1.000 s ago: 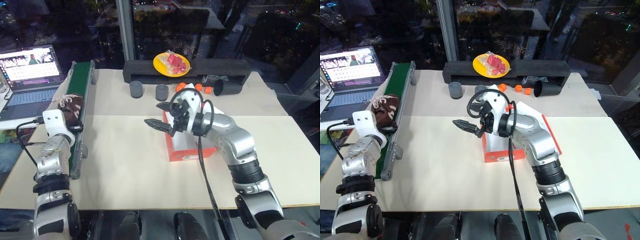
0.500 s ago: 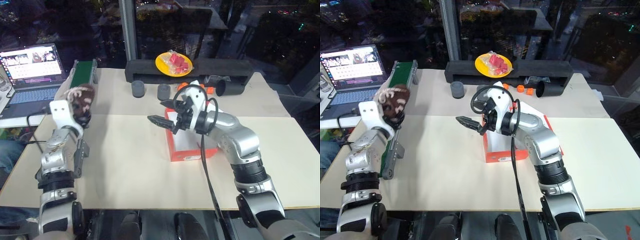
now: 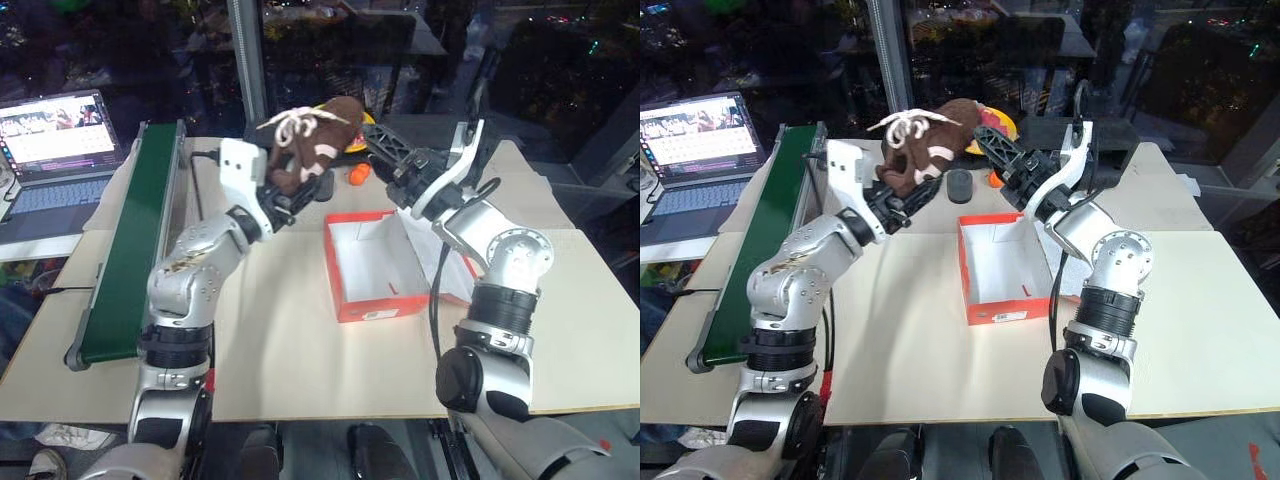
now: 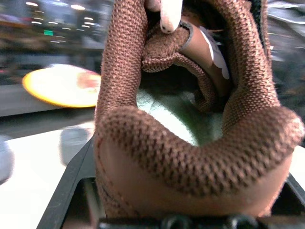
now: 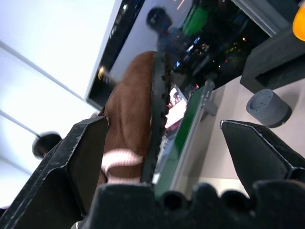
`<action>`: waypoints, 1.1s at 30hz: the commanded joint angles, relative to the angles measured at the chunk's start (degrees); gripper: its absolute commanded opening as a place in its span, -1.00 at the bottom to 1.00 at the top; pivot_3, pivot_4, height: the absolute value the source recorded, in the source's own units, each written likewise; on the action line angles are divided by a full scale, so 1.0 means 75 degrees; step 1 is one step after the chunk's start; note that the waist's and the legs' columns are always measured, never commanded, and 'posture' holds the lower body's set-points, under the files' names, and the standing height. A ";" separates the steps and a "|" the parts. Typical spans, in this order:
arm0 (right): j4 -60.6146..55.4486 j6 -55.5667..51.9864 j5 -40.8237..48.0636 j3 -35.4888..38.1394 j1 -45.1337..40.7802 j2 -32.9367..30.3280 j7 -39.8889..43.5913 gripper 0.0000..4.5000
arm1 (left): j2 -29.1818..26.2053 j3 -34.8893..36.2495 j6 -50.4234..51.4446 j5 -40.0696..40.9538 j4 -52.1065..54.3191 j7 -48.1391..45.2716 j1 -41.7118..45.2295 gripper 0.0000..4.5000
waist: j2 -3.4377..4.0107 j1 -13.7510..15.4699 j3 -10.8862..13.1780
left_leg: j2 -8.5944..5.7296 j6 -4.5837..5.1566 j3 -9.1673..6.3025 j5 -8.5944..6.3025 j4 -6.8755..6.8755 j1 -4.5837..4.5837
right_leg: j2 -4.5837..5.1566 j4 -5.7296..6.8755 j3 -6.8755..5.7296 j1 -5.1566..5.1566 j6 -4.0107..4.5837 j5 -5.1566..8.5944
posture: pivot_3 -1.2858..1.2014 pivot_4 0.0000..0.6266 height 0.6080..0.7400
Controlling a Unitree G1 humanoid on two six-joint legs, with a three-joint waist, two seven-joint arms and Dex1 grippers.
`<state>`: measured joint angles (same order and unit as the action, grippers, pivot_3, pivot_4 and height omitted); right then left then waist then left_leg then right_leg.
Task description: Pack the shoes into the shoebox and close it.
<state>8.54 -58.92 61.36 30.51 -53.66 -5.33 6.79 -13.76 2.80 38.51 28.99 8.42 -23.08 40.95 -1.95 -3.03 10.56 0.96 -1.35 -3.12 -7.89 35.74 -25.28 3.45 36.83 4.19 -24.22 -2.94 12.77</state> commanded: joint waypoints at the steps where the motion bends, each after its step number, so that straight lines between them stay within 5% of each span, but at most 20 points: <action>1: -0.0278 0.0106 0.0567 0.0096 -0.0268 -0.0003 -0.0322 1.00 | 0.0086 -0.0130 0.0154 0.0227 0.0438 -0.0129 0.0251 0.12 | 0.0000 -0.0014 0.0000 | 0.0000 0.0000 0.0000 0.0000 0.0000 0.0000 | 0.0000 -0.0001 0.0000 0.0001 0.0000 0.0000 | 0.03 -0.52 1.00; 6: -0.0524 0.0184 0.0825 -0.0034 -0.0234 -0.0044 -0.0535 1.00 | 0.0268 -0.0334 0.0341 0.0321 0.0532 -0.0210 0.0125 0.12 | 0.0000 -0.0005 0.0000 | -0.0002 0.0001 -0.0001 0.0000 0.0002 -0.0001 | 0.0000 -0.0005 -0.0001 0.0004 -0.0002 0.0001 | 0.03 -0.52 1.00; 9: -0.0746 0.0109 0.0952 -0.0190 -0.0151 -0.0087 -0.0533 0.70 | 0.0319 -0.0389 0.0407 0.0324 0.0514 -0.0196 0.0143 0.12 | 0.0001 -0.0008 0.0001 | -0.0001 0.0001 -0.0001 0.0000 0.0000 -0.0002 | 0.0000 -0.0007 0.0000 0.0002 -0.0003 0.0002 | 0.03 -0.52 1.00; 18: -0.0969 0.0369 0.0973 -0.0380 -0.0155 -0.0117 -0.0709 -0.61 | 0.0182 -0.0278 0.0638 0.0414 0.0568 -0.0186 0.0204 0.12 | 0.0003 -0.0009 0.0002 | -0.0001 0.0001 -0.0001 0.0000 0.0001 -0.0002 | -0.0001 -0.0007 -0.0001 0.0003 -0.0002 0.0002 | 0.03 -0.52 1.00; 20: -0.0905 0.0521 0.0855 -0.0397 -0.0175 -0.0216 -0.0717 -0.76 | 0.0169 -0.0094 0.0819 0.0583 0.0665 -0.0102 0.0172 0.55 | 0.0003 -0.0009 0.0002 | -0.0001 0.0001 -0.0001 0.0000 0.0000 -0.0002 | -0.0001 -0.0009 -0.0001 0.0002 -0.0002 0.0002 | 0.03 -0.52 1.00; 23: -0.0796 0.0700 0.0716 -0.0440 -0.0187 -0.0365 -0.0659 -0.79 | 0.0044 0.0075 0.1121 0.0861 0.0896 -0.0136 0.0120 0.99 | 0.0003 0.0002 0.0002 | -0.0001 0.0002 -0.0001 -0.0001 -0.0001 -0.0004 | 0.0000 -0.0012 -0.0001 0.0002 -0.0003 0.0003 | 0.03 -0.52 1.00; 33: -0.0167 0.1254 -0.0183 -0.0730 -0.0439 -0.1356 -0.0227 -0.79 | -0.1191 0.0620 0.1785 0.1210 0.1502 -0.0216 -0.0031 1.00 | 0.0006 0.0005 0.0004 | 0.0000 0.0002 0.0000 -0.0001 -0.0003 -0.0004 | -0.0001 -0.0014 -0.0001 0.0000 -0.0002 0.0004 | 0.03 -0.52 1.00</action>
<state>7.64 -51.88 61.44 25.16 -53.84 -13.01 3.27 -20.90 5.88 51.43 37.48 17.08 -24.15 40.53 -1.91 -2.99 10.59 0.96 -1.33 -3.12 -7.90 35.71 -25.31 3.44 36.73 4.18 -24.23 -2.95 12.80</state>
